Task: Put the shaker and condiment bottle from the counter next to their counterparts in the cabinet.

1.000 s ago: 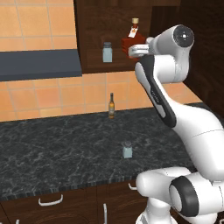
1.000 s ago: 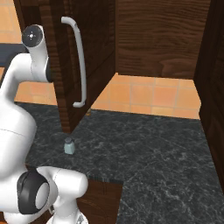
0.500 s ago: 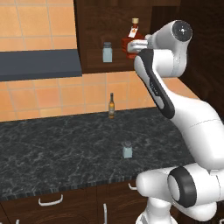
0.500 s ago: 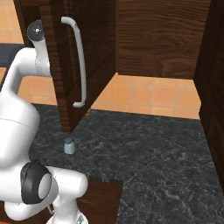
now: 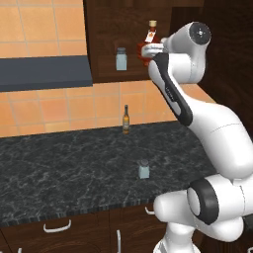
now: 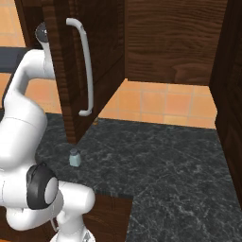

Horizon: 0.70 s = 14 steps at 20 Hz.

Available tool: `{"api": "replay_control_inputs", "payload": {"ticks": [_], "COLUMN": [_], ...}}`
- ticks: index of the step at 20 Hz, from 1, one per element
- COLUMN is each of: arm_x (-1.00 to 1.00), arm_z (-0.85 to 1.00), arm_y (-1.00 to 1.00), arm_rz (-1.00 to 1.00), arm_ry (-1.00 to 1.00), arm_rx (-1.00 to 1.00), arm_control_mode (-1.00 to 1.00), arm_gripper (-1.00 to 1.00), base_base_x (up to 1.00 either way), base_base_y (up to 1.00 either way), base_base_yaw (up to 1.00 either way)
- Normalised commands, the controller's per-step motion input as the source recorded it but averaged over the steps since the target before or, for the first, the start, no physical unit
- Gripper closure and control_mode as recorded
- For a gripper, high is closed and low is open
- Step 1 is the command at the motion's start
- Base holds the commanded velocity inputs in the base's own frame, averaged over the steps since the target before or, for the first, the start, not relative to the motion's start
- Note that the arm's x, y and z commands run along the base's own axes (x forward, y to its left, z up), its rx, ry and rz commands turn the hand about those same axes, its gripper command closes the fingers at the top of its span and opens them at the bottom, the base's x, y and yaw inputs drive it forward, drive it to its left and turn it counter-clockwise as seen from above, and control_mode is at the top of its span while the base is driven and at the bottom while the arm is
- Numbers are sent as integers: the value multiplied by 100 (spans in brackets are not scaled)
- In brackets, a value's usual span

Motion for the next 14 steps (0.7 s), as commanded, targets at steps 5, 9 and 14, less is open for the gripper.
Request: {"api": "replay_control_inputs", "payload": {"ticks": [5, 9, 14], "arm_x": [38, 16, 0], "arm_z": [0, 0, 0], "arm_y": [0, 0, 3], "arm_rz": [0, 0, 0], "arm_ry": [0, 1, 7], "arm_rx": [0, 0, 0], "arm_control_mode": [-100, -100, -100], "arm_gripper": [100, 100, -100], "base_base_x": [0, 0, 0], "base_base_y": [0, 0, 0], "base_base_yaw": [0, 0, 0]}}
